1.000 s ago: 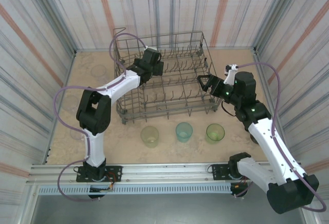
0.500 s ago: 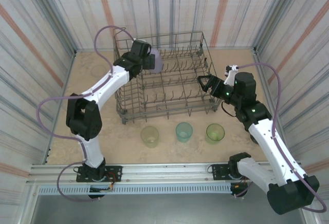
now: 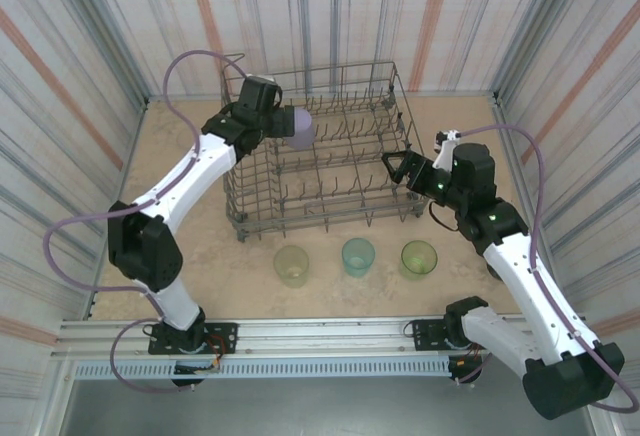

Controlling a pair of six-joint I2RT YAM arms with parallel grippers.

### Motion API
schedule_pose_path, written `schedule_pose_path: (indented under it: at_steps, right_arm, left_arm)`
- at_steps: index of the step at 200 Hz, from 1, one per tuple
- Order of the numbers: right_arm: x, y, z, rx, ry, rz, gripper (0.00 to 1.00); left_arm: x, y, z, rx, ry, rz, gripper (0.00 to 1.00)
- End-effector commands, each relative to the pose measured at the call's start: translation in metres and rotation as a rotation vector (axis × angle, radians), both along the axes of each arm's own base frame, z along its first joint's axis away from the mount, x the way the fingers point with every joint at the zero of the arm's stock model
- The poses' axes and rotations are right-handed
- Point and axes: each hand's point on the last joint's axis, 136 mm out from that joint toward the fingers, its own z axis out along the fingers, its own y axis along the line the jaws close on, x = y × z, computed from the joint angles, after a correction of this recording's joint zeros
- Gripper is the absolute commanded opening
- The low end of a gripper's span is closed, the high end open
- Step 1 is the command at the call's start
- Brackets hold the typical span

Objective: Load the cups into the dish rack

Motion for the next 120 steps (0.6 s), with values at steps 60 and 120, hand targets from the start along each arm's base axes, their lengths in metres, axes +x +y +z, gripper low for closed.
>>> schedule_pose_path:
  at_steps: [60, 120]
  right_arm:
    - [-0.029, 0.009, -0.015, -0.128, 0.081, -0.001, 0.99]
    - [-0.052, 0.022, -0.031, -0.219, 0.113, 0.031, 0.99]
  left_arm:
    - [-0.043, 0.009, 0.014, -0.053, 0.023, -0.055, 0.99]
    - [-0.068, 0.013, 0.006, -0.066, 0.066, -0.081, 0.99]
